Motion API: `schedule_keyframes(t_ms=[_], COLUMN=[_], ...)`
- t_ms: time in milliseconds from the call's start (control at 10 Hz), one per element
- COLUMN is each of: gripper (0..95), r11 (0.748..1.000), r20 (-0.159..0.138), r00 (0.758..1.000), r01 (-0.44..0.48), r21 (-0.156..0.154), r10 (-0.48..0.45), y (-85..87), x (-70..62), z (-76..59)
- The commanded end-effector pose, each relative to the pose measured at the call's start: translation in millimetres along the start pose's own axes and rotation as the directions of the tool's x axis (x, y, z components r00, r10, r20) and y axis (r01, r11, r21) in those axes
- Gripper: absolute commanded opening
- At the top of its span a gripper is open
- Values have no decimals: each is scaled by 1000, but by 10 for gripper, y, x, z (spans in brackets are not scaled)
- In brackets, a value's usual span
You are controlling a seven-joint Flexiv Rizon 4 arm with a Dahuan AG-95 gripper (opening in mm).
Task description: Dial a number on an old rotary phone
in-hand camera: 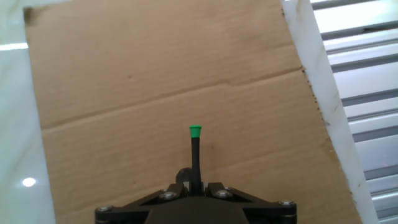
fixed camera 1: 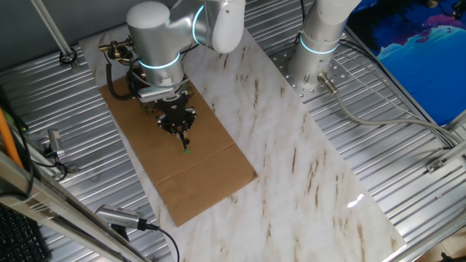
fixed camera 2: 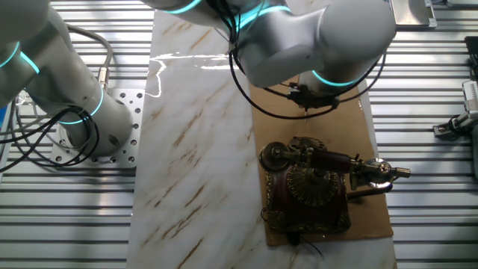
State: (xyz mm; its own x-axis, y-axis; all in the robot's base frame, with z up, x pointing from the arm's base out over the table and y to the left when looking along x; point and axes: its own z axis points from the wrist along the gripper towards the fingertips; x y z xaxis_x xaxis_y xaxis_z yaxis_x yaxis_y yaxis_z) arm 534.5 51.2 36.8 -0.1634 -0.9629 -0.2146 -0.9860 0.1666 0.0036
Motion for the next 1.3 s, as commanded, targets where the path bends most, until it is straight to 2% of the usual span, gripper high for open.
schedule_keyframes(t_ms=[100,300,700,1300], gripper=[0,0,0,0], r11=[1000,1000,999,996], r20=[0,-3,-30,-58], r00=[1000,1000,999,994], r01=[2,4,45,93], r21=[-1,1,7,9], r10=[-2,-4,-45,-92], y=[-31,-32,-59,-137], x=[-12,-13,1,89], z=[14,14,38,111])
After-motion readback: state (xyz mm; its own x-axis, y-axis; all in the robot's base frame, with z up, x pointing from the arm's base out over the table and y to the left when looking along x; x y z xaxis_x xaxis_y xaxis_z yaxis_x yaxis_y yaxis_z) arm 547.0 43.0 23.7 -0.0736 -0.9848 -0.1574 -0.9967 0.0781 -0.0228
